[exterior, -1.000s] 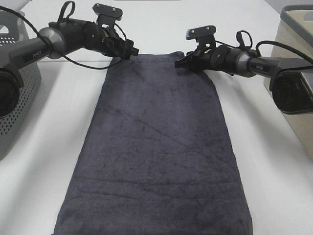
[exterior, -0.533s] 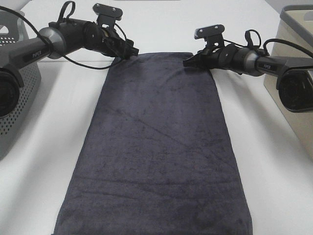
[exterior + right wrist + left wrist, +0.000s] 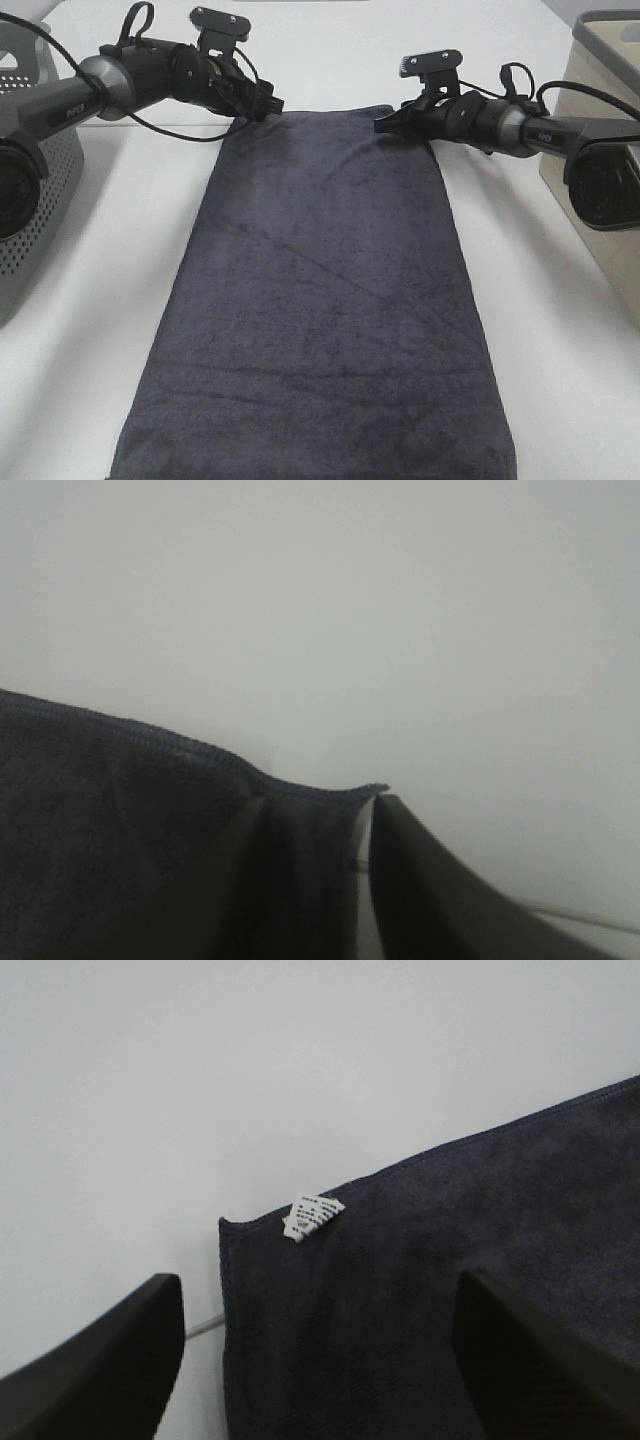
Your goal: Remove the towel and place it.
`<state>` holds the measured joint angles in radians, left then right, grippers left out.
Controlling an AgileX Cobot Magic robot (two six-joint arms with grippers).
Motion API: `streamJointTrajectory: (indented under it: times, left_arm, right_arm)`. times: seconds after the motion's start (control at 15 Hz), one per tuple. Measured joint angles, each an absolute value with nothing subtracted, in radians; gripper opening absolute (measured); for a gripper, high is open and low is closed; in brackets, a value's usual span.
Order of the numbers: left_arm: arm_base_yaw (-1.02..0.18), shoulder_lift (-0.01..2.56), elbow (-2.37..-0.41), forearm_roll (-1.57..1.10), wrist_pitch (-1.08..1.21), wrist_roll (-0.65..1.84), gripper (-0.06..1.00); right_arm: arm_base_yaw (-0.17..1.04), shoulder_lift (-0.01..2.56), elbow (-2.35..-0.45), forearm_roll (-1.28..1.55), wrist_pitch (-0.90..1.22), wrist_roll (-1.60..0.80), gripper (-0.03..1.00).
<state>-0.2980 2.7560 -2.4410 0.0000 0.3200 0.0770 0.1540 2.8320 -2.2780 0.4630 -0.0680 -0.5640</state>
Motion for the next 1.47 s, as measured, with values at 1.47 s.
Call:
streamJointTrajectory:
  times: [1.47]
  left_arm:
    - [-0.29, 2.354, -2.441, -0.045, 1.207, 0.045, 0.7]
  right_arm:
    - [0.142, 2.125, -2.278, 0.134, 1.092, -0.069, 0.86]
